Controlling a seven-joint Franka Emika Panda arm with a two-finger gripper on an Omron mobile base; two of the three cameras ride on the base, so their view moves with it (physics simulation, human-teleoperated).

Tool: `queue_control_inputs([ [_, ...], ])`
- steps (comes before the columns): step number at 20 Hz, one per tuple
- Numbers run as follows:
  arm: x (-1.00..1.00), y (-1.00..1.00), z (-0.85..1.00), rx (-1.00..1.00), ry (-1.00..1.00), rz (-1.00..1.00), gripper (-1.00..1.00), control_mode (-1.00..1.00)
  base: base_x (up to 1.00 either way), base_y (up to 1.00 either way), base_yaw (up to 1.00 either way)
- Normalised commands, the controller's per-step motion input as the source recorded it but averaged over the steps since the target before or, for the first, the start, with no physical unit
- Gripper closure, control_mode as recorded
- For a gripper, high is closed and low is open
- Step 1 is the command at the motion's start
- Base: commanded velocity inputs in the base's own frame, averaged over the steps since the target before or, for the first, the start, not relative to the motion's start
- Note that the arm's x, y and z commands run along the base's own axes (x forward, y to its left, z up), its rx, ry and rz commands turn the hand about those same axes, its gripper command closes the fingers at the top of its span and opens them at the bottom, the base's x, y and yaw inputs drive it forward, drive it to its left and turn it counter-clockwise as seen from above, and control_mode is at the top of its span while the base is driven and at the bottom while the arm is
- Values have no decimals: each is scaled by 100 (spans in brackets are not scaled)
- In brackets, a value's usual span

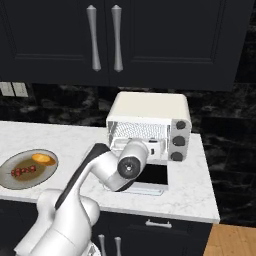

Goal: Pick up the kebab skewer and baguette bread, and place them inside the toaster oven. Close the toaster oven door and start by setting the timer.

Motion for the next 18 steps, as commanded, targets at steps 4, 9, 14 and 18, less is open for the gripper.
queue_control_inputs([
  [4, 34, 0, -2, 0, -3, 0, -100, -100, 0, 0, 0],
  [9, 43, 0, -2, 0, 0, 0, -100, -100, 0, 0, 0],
  [14, 56, -3, -19, 2, 4, 0, -100, -100, 0, 0, 0],
  [18, 50, 0, -47, 2, 7, 0, -100, -100, 0, 0, 0],
])
